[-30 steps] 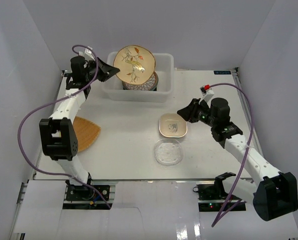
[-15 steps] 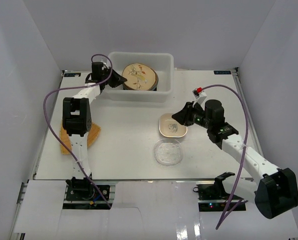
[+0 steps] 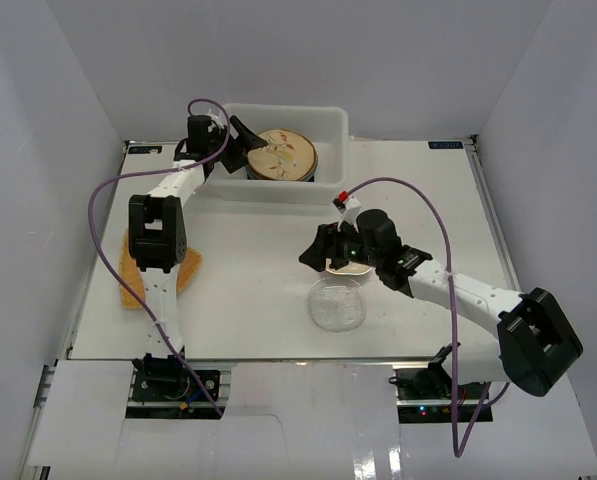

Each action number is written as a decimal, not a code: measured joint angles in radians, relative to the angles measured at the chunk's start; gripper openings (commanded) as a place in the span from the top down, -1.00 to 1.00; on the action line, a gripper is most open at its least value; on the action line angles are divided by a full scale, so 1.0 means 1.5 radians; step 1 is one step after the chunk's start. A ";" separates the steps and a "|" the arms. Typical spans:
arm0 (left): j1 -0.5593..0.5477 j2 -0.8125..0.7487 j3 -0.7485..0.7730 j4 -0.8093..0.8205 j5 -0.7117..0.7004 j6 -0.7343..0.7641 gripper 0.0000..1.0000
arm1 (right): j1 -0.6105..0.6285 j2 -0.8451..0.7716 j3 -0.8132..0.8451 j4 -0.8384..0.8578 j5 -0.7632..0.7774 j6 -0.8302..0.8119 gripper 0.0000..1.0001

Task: Place the plates into the plastic bin on the countertop

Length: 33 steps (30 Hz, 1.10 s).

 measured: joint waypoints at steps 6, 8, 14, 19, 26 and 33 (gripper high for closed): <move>0.000 -0.036 -0.001 -0.075 -0.046 0.057 -0.96 | 0.042 0.085 0.045 0.033 0.028 0.035 -0.56; 0.000 -0.076 -0.029 -0.094 -0.080 0.087 -0.96 | 0.057 0.124 0.067 0.052 0.037 0.054 -0.57; 0.000 -0.225 -0.104 -0.126 -0.131 0.153 -0.96 | 0.096 0.215 0.087 0.116 0.051 0.117 -0.57; 0.000 -0.246 -0.121 -0.130 -0.125 0.170 -0.96 | 0.124 0.278 0.118 0.124 0.069 0.150 -0.58; -0.008 -0.492 -0.388 -0.098 -0.118 0.164 -0.96 | 0.161 0.412 0.259 0.155 0.079 0.213 -0.59; -0.055 -0.910 -0.589 0.010 -0.078 0.144 -0.96 | 0.207 0.581 0.398 0.167 0.071 0.278 -0.58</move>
